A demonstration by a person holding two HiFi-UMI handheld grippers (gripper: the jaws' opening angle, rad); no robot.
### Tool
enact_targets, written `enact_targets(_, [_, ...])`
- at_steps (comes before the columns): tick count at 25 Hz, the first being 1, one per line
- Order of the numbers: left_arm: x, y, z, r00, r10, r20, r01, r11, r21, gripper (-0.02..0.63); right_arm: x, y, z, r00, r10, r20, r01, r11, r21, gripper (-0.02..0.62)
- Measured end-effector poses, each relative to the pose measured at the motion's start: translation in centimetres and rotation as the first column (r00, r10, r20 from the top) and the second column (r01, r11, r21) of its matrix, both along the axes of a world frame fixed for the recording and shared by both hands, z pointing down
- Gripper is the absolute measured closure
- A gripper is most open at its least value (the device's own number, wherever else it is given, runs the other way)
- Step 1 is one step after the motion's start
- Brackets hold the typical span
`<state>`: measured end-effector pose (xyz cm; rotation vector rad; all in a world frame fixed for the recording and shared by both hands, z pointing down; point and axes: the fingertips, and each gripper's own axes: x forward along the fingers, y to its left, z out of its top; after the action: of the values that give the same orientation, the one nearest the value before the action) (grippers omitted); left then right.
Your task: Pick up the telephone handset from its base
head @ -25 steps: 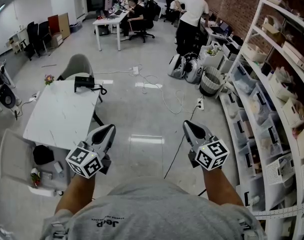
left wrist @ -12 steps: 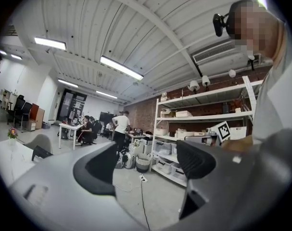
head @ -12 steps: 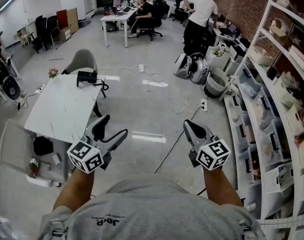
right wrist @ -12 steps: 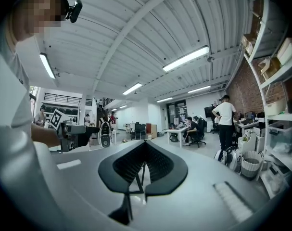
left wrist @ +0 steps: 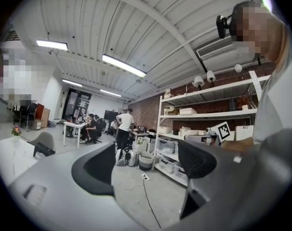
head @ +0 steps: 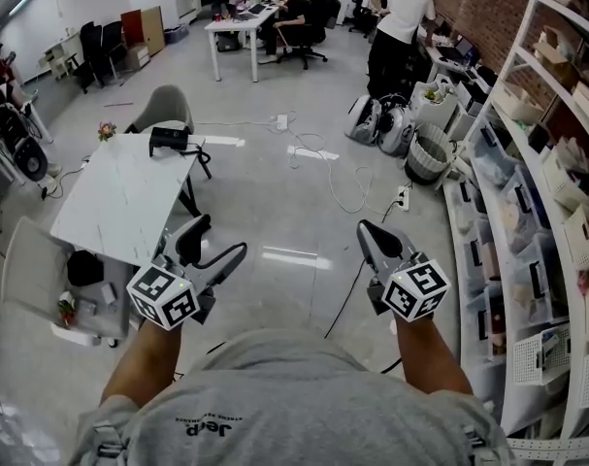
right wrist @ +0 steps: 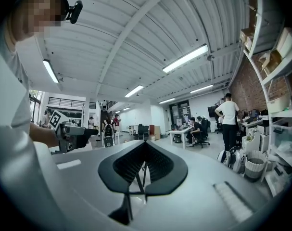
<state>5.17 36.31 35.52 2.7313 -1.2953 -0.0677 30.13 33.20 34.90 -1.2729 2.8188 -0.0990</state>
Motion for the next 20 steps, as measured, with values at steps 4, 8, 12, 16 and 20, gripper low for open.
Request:
enact_targets(4, [-0.3, -2.0, 0.3, 1.0, -0.001, 0.008, 0.001, 1.0, -0.009, 0.169, -0.2, -2.1, 0.3, 1.0, 0.002, 0.004, -0.002, 1.0, -0.006, 0.591])
enact_targets(8, [-1.1, -5.7, 0.9, 1.0, 0.016, -0.003, -0.016, 1.0, -0.013, 0.169, -1.3, -5.3, 0.8, 1.0, 0.019, -0.006, -0.019, 1.0, -0.008, 0.591])
enact_targets(12, [-3.5, -11.9, 1.9, 0.998, 0.064, -0.007, -0.064, 0.998, -0.002, 0.169, -3.3, -10.0, 1.5, 0.998, 0.066, -0.021, -0.066, 0.998, -0.007, 0.591])
enact_targets(16, [-6.6, -20.7, 2.0, 0.992, 0.125, -0.013, -0.124, 0.992, 0.03, 0.169, -6.3, -16.9, 1.5, 0.99, 0.138, -0.021, -0.138, 0.99, 0.004, 0.591])
enact_targets(20, [-9.5, -29.7, 1.4, 0.979, 0.203, -0.016, -0.203, 0.979, 0.026, 0.169, -10.7, -24.0, 0.8, 0.982, 0.187, -0.02, -0.187, 0.982, 0.013, 0.591])
